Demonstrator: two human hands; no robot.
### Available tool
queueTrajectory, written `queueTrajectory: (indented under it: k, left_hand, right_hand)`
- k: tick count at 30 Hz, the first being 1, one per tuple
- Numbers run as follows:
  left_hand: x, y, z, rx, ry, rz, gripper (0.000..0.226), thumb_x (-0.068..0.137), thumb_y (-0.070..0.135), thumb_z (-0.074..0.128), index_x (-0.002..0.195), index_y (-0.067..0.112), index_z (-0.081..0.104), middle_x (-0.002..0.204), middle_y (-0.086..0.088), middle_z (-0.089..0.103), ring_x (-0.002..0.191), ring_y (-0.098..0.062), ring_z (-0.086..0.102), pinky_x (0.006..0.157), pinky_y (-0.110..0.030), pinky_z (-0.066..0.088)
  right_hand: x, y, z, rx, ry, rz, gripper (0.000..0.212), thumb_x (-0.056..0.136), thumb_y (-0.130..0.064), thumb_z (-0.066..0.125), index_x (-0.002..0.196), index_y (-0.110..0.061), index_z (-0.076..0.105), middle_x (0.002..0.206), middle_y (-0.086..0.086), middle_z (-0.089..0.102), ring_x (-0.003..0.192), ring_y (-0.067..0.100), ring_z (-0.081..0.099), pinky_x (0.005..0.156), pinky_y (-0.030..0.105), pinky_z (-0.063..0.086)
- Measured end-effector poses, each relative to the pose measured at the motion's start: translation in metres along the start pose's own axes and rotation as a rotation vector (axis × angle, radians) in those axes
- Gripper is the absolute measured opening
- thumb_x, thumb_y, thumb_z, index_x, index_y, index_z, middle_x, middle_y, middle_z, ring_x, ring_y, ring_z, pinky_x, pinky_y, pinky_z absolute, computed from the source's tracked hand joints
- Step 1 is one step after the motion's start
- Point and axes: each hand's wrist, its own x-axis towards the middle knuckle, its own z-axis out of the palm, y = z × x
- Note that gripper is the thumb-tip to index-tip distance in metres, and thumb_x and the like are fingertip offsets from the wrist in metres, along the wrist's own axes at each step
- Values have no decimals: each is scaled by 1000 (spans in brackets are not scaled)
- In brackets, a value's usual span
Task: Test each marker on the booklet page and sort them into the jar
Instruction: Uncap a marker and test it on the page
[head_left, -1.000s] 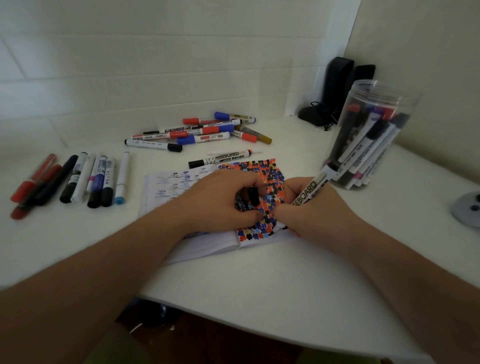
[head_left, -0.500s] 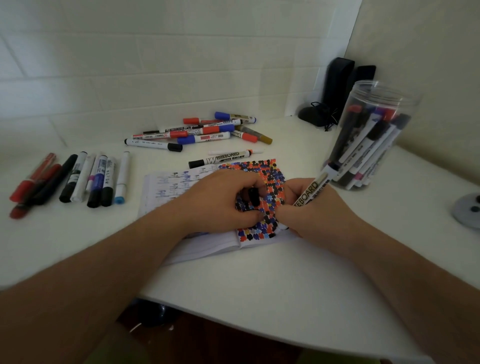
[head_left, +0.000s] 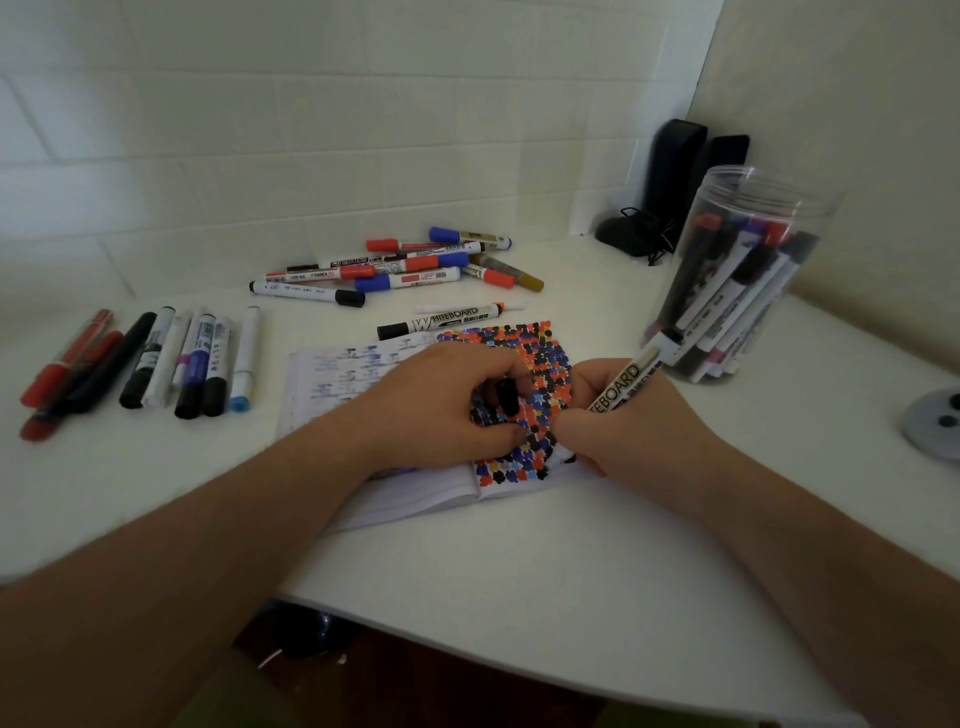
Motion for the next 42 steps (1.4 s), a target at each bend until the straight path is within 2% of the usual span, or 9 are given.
queueTrajectory:
  k: [9, 13, 16, 18, 21, 30, 35, 38, 42]
  left_hand:
    - [-1, 6, -3, -39, -1, -80, 14, 99, 38, 61, 113, 40, 61, 104, 21, 63, 95, 3, 56, 81, -24, 49]
    - [-4, 4, -5, -170, 26, -173, 11, 99, 38, 63, 108, 41, 57, 97, 29, 60, 86, 15, 55, 69, -10, 38]
    - [-5, 2, -7, -292, 45, -212, 11, 99, 33, 64, 102, 39, 56, 106, 20, 70, 97, 7, 64, 83, -25, 53]
    - [-5, 2, -8, -356, 38, -230, 12, 100, 26, 63, 103, 35, 57, 111, 16, 73, 103, 4, 67, 91, -30, 56]
    - [-6, 3, -8, -396, 34, -229, 11, 102, 19, 61, 105, 30, 57, 109, 15, 76, 101, 7, 67, 91, -27, 55]
    - [-7, 5, -10, -385, 11, -232, 10, 102, 23, 60, 105, 32, 56, 110, 16, 75, 104, 6, 67, 92, -29, 54]
    - [-7, 7, -11, -399, 18, -247, 14, 100, 25, 64, 104, 36, 57, 110, 17, 75, 104, 4, 67, 95, -33, 55]
    - [-8, 7, -13, -485, 44, -258, 22, 96, 18, 69, 102, 37, 60, 106, 21, 75, 102, 6, 68, 94, -29, 53]
    - [-7, 6, -13, -526, 44, -255, 29, 94, 10, 70, 106, 36, 64, 102, 20, 77, 102, 4, 70, 97, -28, 52]
  right_hand:
    - [2, 4, -1, -9, -26, -19, 28, 82, -4, 69, 65, 0, 47, 56, 10, 50, 49, 15, 46, 51, 29, 42]
    - [9, 7, -11, 401, 14, -16, 32, 87, 4, 70, 67, -11, 50, 47, 5, 46, 38, 15, 31, 40, 19, 27]
    - [10, 8, -20, 583, 24, -62, 20, 85, -8, 73, 76, -9, 55, 48, 5, 44, 38, 15, 31, 39, 20, 27]
    - [10, 8, -21, 580, 5, -73, 16, 82, -15, 74, 76, -12, 60, 51, 7, 44, 41, 17, 31, 40, 22, 28]
    - [12, 9, -18, 594, -1, -54, 17, 84, -17, 73, 73, -14, 60, 54, 10, 44, 43, 19, 31, 40, 22, 30]
    - [12, 8, -18, 612, -20, 7, 16, 91, -22, 66, 81, -10, 67, 62, 13, 59, 50, 21, 49, 43, 25, 37]
    - [11, 6, -19, 681, -140, 108, 44, 90, -42, 55, 100, -5, 78, 82, 21, 71, 56, 23, 56, 49, 25, 45]
    - [14, 6, -20, 668, -94, 145, 46, 99, -34, 42, 95, -10, 81, 77, 18, 70, 60, 22, 51, 53, 28, 36]
    - [17, 7, -18, 595, 27, 132, 47, 105, -21, 37, 82, -15, 77, 62, 12, 58, 51, 20, 42, 43, 27, 28]
